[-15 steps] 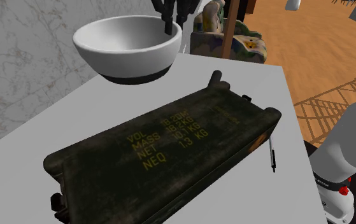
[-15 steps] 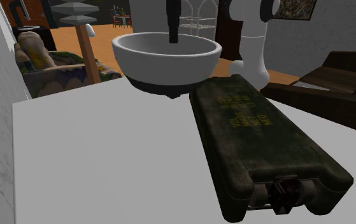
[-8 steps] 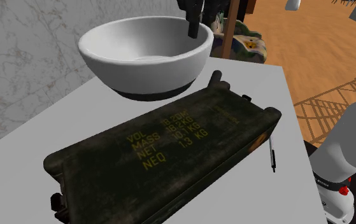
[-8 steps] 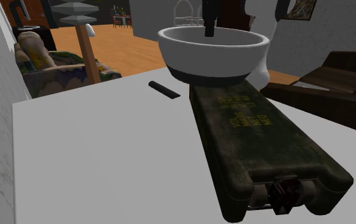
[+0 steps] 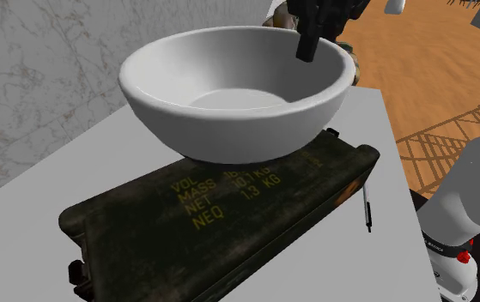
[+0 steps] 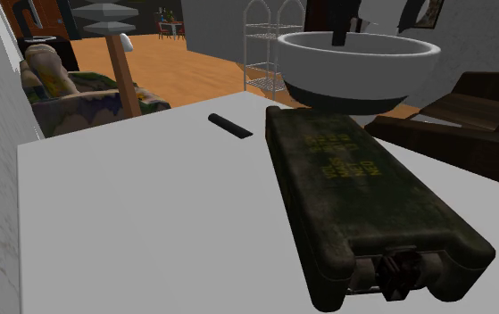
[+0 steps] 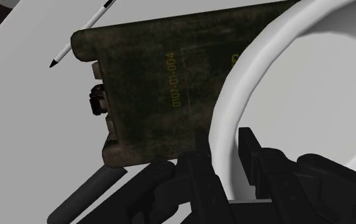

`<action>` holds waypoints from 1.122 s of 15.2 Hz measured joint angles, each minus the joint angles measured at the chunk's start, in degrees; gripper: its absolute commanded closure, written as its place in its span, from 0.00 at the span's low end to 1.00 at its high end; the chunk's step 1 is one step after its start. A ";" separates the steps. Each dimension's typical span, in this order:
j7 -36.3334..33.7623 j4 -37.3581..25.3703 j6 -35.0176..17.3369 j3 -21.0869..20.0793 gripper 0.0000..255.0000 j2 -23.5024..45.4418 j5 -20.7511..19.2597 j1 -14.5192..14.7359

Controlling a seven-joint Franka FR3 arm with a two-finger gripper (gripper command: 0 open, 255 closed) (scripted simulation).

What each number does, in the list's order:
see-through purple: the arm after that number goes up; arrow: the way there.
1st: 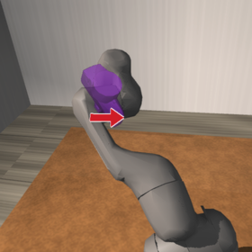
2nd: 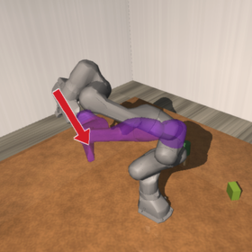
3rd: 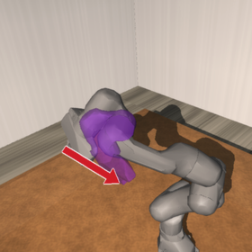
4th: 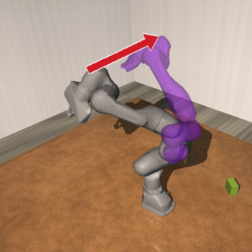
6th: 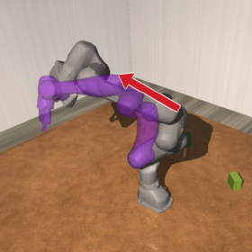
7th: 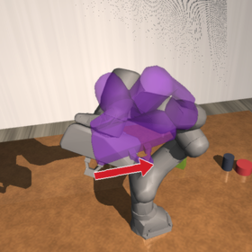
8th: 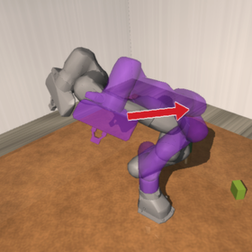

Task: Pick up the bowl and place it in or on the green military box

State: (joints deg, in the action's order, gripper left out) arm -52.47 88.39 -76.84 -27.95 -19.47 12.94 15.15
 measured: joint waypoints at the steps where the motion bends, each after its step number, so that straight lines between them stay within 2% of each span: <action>1: 0.00 1.43 -0.78 -0.02 1.00 -0.70 0.28 0.14; 17: 3.07 20.29 -12.74 0.62 1.00 -7.75 2.84 1.35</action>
State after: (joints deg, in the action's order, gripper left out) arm -49.40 108.69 -89.58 -27.33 -27.22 15.78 16.50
